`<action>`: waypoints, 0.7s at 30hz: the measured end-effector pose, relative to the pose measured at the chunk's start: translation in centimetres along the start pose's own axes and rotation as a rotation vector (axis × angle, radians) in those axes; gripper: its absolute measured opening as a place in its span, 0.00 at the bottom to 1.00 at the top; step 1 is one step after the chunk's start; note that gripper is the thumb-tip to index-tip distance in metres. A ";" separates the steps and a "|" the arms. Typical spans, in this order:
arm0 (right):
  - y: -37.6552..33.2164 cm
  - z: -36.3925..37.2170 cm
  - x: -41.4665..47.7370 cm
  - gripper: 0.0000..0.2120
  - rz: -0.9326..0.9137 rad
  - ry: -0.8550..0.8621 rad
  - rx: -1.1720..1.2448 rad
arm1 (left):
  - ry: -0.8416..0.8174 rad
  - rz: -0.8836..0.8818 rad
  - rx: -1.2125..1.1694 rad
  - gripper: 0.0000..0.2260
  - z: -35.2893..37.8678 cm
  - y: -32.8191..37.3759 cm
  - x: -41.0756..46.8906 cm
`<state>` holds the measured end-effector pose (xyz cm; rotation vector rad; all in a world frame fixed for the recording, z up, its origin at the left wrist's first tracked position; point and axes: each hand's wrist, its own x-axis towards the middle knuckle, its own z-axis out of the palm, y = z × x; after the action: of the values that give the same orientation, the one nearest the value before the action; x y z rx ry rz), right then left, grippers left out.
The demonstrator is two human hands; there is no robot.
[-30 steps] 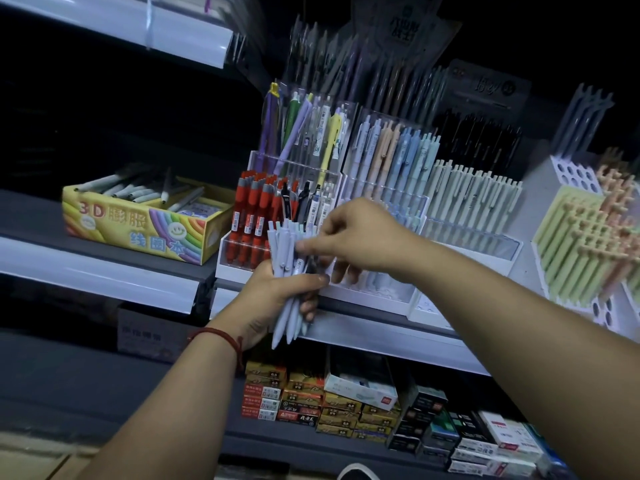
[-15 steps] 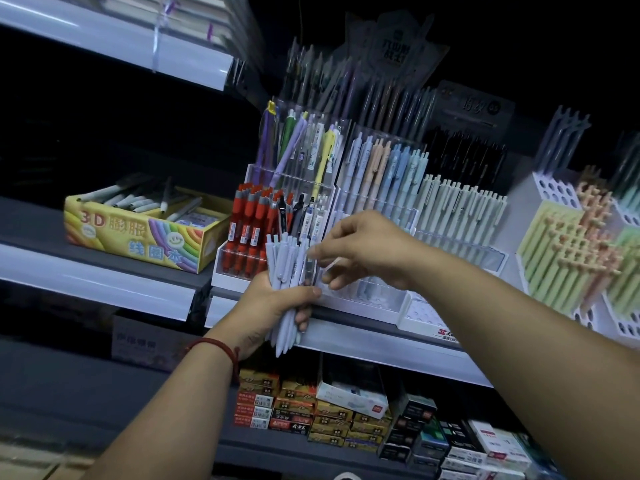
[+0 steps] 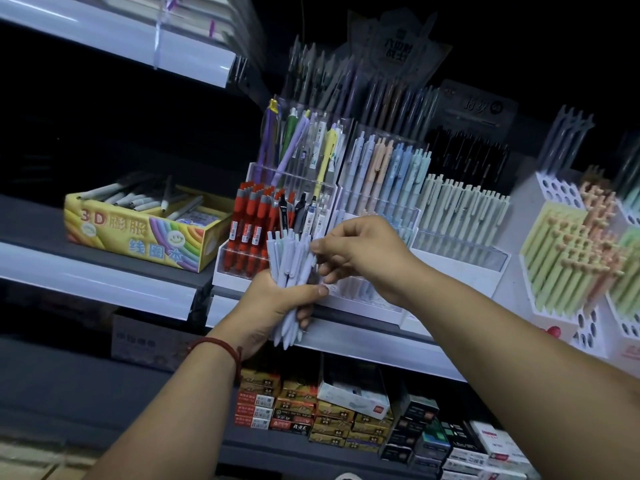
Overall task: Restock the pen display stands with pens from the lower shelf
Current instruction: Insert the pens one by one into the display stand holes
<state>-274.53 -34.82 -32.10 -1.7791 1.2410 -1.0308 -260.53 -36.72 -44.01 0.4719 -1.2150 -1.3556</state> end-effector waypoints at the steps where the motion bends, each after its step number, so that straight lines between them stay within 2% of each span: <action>1: 0.1 -0.1 0.1 0.06 0.002 0.007 0.022 | -0.002 0.000 -0.007 0.08 0.0 0.1 0.0; 4: 0.4 -0.2 0.3 0.05 0.010 0.042 0.076 | -0.030 0.004 -0.044 0.04 0.0 0.2 -0.1; 8: -0.2 -1.4 0.5 0.04 -0.026 0.125 0.161 | -0.015 -0.038 -0.111 0.09 -0.4 -0.3 -0.1; 12: -2.4 -4.2 1.5 0.03 -0.161 0.322 0.157 | -0.022 -0.051 -0.141 0.09 -0.9 -0.5 -0.2; 15: -3.8 -5.9 2.5 0.05 -0.254 0.426 -0.035 | -0.005 -0.052 -0.150 0.07 -0.7 -0.7 -0.1; 18: -3.5 -6.3 3.6 0.11 -0.286 0.453 -0.314 | 0.000 -0.042 -0.133 0.07 -0.6 -0.7 -0.1; 21: -2.6 -5.9 4.5 0.10 -0.339 0.497 -0.580 | -0.003 -0.035 -0.142 0.07 -0.7 -0.8 -0.1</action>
<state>-277.92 -39.11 -26.39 -2.3180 1.7048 -1.4764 -260.29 -37.08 -44.97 0.3924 -1.1084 -1.4620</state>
